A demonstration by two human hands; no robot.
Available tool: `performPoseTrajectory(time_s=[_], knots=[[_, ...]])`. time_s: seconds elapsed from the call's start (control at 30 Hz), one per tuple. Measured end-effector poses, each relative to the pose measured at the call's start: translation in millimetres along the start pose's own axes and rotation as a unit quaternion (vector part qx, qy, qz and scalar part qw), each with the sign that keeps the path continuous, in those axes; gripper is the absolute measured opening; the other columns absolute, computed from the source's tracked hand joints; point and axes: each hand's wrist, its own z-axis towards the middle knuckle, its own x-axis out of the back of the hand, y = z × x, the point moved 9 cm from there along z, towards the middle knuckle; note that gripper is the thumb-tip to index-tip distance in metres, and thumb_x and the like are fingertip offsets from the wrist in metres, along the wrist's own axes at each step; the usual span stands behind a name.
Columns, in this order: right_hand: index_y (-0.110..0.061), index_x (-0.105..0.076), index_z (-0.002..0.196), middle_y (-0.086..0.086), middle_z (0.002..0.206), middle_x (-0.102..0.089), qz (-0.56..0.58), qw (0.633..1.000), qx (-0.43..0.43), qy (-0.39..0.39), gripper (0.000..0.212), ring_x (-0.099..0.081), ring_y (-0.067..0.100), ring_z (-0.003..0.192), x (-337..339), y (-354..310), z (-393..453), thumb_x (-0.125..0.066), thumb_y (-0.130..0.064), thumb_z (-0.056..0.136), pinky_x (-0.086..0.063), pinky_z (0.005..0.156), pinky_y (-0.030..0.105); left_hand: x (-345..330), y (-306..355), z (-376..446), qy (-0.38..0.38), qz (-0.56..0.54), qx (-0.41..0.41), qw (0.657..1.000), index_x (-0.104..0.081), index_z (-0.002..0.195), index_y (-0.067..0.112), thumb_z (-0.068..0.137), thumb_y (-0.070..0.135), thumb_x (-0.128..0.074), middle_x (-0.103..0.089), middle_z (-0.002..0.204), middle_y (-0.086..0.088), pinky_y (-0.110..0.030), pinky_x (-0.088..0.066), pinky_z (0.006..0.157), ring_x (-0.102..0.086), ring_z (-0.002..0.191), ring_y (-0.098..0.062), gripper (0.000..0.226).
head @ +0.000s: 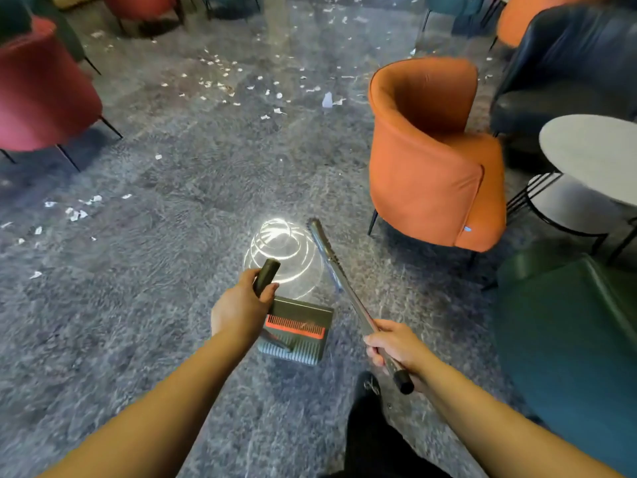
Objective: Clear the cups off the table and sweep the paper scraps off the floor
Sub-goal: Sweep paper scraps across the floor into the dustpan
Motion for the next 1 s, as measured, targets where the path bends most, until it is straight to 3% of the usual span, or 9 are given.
performPoseTrajectory(time_s=[0.1,0.23,0.37,0.43,0.63,0.7,0.83,0.93,1.0], knots=[[0.013,-0.052,0.111,0.013,0.058,-0.045,-0.010,1.000,-0.002,-0.009,0.020,-0.040,0.014,0.035,11,-48,55,-0.050,0.007,0.091,-0.035,0.035,0.019,0,16,67,0.011,-0.001,0.012,1.000,-0.043,0.134,0.031,0.092,0.050,-0.053,-0.068,0.101,-0.004,-0.034,-0.048,0.068,-0.064,0.087,-0.028,0.047],[0.010,-0.055,0.115,0.016,0.064,-0.049,-0.033,0.999,0.001,-0.022,0.025,-0.044,0.017,0.040,29,-112,120,-0.053,0.003,0.091,-0.038,0.038,0.022,4,37,147,0.015,-0.005,0.038,0.999,-0.043,0.136,0.031,0.093,0.044,-0.054,-0.068,0.104,-0.006,-0.032,-0.040,0.067,-0.063,0.092,-0.031,0.046],[0.003,-0.056,0.102,0.015,0.063,-0.047,-0.019,0.999,-0.004,-0.050,0.011,-0.043,0.017,0.042,34,-180,178,-0.053,0.002,0.091,-0.038,0.040,0.023,19,58,220,0.024,-0.012,0.050,0.998,-0.039,0.138,0.037,0.093,0.042,-0.055,-0.059,0.081,0.003,-0.029,-0.036,0.054,-0.054,0.068,-0.020,0.048],[0.001,-0.055,0.100,0.015,0.065,-0.047,-0.013,0.998,-0.011,-0.053,0.008,-0.042,0.017,0.045,33,-209,208,-0.053,0.001,0.092,-0.037,0.040,0.023,30,65,256,0.030,-0.022,0.047,0.998,-0.037,0.140,0.041,0.093,0.041,-0.055,-0.058,0.079,0.004,-0.029,-0.036,0.053,-0.051,0.064,-0.018,0.050],[-0.004,-0.049,0.098,0.013,0.067,-0.043,0.012,0.997,-0.027,-0.076,0.009,-0.042,0.012,0.039,11,-290,293,-0.049,0.003,0.093,-0.033,0.037,0.019,50,72,364,0.036,-0.040,0.047,0.997,-0.025,0.146,0.048,0.094,0.041,-0.054,-0.069,0.106,-0.008,-0.030,-0.041,0.062,-0.064,0.086,-0.029,0.060],[-0.003,-0.047,0.097,0.012,0.068,-0.041,0.011,0.997,-0.028,-0.076,0.009,-0.042,0.011,0.038,3,-316,327,-0.048,0.005,0.093,-0.033,0.037,0.018,53,74,410,0.024,-0.050,0.039,0.998,-0.025,0.146,0.050,0.094,0.042,-0.054,-0.069,0.107,-0.008,-0.030,-0.042,0.059,-0.064,0.082,-0.029,0.060],[-0.002,-0.048,0.100,0.012,0.066,-0.043,0.004,0.998,-0.030,-0.058,0.010,-0.042,0.012,0.040,-14,-367,394,-0.047,0.006,0.093,-0.034,0.038,0.021,58,77,499,0.006,-0.054,0.032,0.998,-0.028,0.145,0.047,0.094,0.043,-0.054,-0.068,0.098,-0.005,-0.030,-0.041,0.058,-0.057,0.069,-0.021,0.058],[0.002,-0.048,0.097,0.013,0.061,-0.044,-0.014,0.999,-0.035,-0.037,0.007,-0.043,0.012,0.035,-23,-405,442,-0.047,0.007,0.093,-0.033,0.037,0.018,65,79,563,0.003,-0.065,0.037,0.997,-0.040,0.142,0.037,0.093,0.043,-0.055,-0.063,0.088,0.000,-0.031,-0.045,0.060,-0.059,0.071,-0.021,0.051],[0.003,-0.050,0.098,0.013,0.058,-0.046,-0.015,0.999,-0.042,-0.028,0.006,-0.044,0.014,0.035,-25,-427,468,-0.049,0.006,0.093,-0.034,0.039,0.020,72,85,600,0.003,-0.066,0.033,0.997,-0.047,0.138,0.031,0.094,0.042,-0.055,-0.066,0.094,-0.002,-0.031,-0.042,0.062,-0.057,0.075,-0.021,0.047]])
